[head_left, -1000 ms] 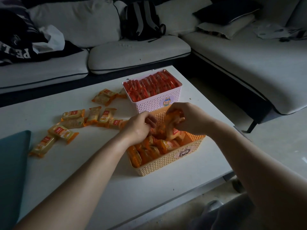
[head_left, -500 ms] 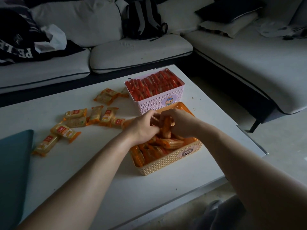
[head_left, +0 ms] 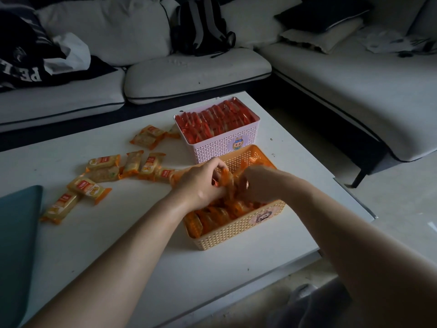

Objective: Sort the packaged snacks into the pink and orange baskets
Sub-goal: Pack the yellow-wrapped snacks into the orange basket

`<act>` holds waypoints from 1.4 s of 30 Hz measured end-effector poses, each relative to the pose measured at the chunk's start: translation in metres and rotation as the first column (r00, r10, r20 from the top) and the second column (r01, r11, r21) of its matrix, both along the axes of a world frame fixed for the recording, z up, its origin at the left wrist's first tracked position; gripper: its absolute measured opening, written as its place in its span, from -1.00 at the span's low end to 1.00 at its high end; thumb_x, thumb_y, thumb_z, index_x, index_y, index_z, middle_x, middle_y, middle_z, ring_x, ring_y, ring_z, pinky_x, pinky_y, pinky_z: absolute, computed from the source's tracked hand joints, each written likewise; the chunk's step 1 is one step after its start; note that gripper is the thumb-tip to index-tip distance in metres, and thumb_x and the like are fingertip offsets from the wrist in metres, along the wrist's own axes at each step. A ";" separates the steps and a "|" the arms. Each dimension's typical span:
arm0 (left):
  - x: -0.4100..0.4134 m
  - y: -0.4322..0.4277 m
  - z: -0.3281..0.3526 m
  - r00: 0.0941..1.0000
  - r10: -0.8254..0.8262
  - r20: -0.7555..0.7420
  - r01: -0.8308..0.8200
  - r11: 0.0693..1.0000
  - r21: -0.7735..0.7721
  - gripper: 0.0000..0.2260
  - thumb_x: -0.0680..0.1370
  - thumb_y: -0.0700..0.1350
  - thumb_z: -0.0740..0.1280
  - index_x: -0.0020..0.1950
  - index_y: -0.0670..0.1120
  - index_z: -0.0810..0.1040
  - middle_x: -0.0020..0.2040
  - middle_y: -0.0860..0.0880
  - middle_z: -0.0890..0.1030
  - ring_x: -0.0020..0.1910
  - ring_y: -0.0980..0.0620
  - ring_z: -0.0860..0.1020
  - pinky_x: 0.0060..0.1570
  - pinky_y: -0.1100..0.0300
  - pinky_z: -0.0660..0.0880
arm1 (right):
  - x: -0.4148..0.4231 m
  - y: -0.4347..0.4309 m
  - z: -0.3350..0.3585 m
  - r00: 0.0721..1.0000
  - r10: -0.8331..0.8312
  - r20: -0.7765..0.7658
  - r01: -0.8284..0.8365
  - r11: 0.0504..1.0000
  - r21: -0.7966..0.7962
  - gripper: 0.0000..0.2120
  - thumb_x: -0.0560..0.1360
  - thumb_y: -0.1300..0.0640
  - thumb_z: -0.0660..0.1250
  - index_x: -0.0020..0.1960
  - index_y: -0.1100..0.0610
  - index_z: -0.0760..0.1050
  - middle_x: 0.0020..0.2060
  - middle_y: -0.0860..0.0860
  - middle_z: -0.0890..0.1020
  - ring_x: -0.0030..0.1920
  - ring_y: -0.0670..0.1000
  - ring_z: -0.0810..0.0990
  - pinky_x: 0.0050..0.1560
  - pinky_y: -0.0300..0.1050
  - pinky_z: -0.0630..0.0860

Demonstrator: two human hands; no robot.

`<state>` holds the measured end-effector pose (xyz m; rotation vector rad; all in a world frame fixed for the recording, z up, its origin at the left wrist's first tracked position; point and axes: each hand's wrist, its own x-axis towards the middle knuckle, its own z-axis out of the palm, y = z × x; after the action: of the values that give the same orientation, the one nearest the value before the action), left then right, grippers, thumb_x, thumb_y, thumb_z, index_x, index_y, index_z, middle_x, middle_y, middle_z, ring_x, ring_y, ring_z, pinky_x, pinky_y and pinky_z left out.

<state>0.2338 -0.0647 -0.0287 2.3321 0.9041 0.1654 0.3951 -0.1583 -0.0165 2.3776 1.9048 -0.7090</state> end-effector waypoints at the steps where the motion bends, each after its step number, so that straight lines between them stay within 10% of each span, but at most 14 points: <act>1: 0.001 -0.002 0.001 0.999 0.010 -0.034 -0.008 0.998 0.057 -0.69 0.49 0.14 0.45 0.15 0.19 0.44 0.04 0.12 0.63 0.01 0.00 0.60 0.01 -0.01 0.59 | -0.002 -0.002 -0.001 0.999 0.037 0.001 -0.037 0.998 -0.055 -0.71 0.63 -0.04 0.27 0.00 0.16 0.62 -0.25 0.00 0.63 -0.34 -0.04 0.57 -0.39 -0.28 0.44; 7: 0.008 -0.015 0.009 0.955 0.029 -0.296 0.069 0.946 0.316 -0.74 0.49 0.21 0.34 0.08 0.14 0.43 -0.06 0.10 0.52 0.10 -0.07 0.51 0.05 0.04 0.29 | -0.006 -0.008 0.005 0.994 0.071 -0.078 -0.080 0.990 -0.114 -0.63 0.60 -0.13 0.31 -0.33 -0.02 0.40 -0.43 -0.09 0.47 -0.48 -0.12 0.38 -0.45 -0.39 0.29; 14: 0.012 -0.003 0.010 0.923 -0.029 -0.385 0.115 0.972 0.204 -0.55 0.60 0.36 0.10 0.11 0.13 0.66 0.18 0.03 0.57 0.28 -0.09 0.42 0.17 0.00 0.38 | 0.002 -0.008 0.002 0.993 0.037 -0.109 -0.047 0.994 -0.094 -0.67 0.56 -0.16 0.36 -0.29 -0.02 0.45 -0.35 -0.07 0.54 -0.42 -0.12 0.45 -0.35 -0.32 0.36; 19: 0.017 -0.004 0.007 0.920 0.011 -0.393 0.122 0.942 0.311 -0.80 0.58 0.17 0.31 0.14 0.19 0.64 0.25 0.06 0.53 0.28 -0.04 0.38 0.03 0.08 0.30 | 0.006 -0.010 0.010 0.984 0.008 -0.178 -0.046 0.977 -0.209 -0.68 0.62 -0.12 0.26 0.00 0.10 0.65 -0.12 0.01 0.71 -0.26 -0.08 0.63 -0.06 -0.19 0.60; 25: 0.046 0.001 0.014 0.978 0.075 -0.194 -0.028 0.972 0.233 -0.82 0.56 -0.11 0.34 0.13 0.07 0.64 0.10 -0.02 0.66 0.05 -0.08 0.61 0.02 0.06 0.58 | 0.031 -0.006 0.010 0.943 -0.293 -0.159 0.330 0.891 0.311 -0.88 0.60 0.18 0.33 0.08 0.14 0.62 -0.08 0.03 0.70 -0.19 0.02 0.72 -0.18 -0.02 0.71; 31: 0.076 0.006 -0.001 0.841 -0.033 -0.540 0.130 0.981 0.142 -0.69 0.43 -0.03 0.49 0.15 -0.03 0.62 0.03 -0.09 0.66 0.00 -0.11 0.62 -0.07 0.10 0.57 | 0.016 0.004 -0.013 0.998 -0.067 0.021 0.056 0.938 0.343 -0.55 0.51 0.15 0.43 0.39 0.05 0.50 0.20 0.02 0.61 0.16 0.09 0.62 0.04 -0.05 0.64; 37: 0.073 0.007 -0.013 0.906 0.107 -0.409 0.015 0.959 0.284 -0.64 0.53 -0.09 0.43 0.31 -0.01 0.51 0.25 -0.11 0.60 0.24 -0.17 0.59 0.06 0.04 0.51 | 0.008 0.004 -0.020 0.975 -0.096 0.202 0.033 0.955 0.295 -0.47 0.51 -0.05 0.41 0.41 0.07 0.35 0.21 0.03 0.44 -0.03 0.08 0.57 -0.25 -0.03 0.48; 42: 0.047 0.017 0.007 0.979 0.118 -0.165 -0.050 0.928 0.368 -0.71 0.52 -0.04 0.47 0.20 0.08 0.51 0.11 -0.02 0.64 -0.08 -0.04 0.55 -0.16 0.14 0.47 | 0.013 0.002 -0.018 0.968 -0.149 0.201 0.093 0.960 0.266 -0.69 0.60 0.10 0.31 0.33 0.04 0.46 0.19 0.07 0.36 -0.18 0.04 0.54 -0.30 -0.08 0.52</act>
<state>0.2810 -0.0472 -0.0215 2.6855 1.1480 0.1656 0.4078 -0.1561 -0.0348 2.6106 1.8691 -0.1986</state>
